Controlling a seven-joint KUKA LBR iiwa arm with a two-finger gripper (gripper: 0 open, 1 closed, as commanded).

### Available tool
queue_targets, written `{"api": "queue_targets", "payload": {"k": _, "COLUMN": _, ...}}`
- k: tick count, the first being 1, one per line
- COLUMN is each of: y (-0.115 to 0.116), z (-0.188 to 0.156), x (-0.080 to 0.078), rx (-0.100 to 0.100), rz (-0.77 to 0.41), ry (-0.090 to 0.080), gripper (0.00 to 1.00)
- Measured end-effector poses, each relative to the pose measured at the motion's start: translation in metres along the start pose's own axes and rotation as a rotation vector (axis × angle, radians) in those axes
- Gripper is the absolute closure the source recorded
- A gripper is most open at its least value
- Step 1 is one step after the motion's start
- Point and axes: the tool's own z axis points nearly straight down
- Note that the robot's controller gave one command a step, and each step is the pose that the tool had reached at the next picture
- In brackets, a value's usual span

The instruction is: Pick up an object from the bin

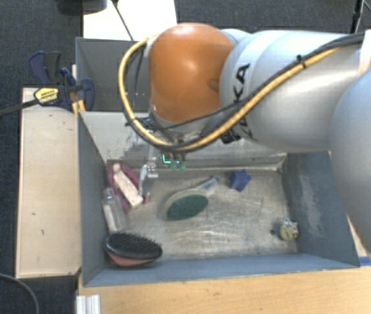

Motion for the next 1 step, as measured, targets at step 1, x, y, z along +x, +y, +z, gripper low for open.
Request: {"api": "queue_targets", "payload": {"k": 1, "y": -0.0583, "z": 0.1511, "x": -0.0016, "rx": 0.002, "rz": -0.129, "ry": 0.0, "gripper": 0.0}}
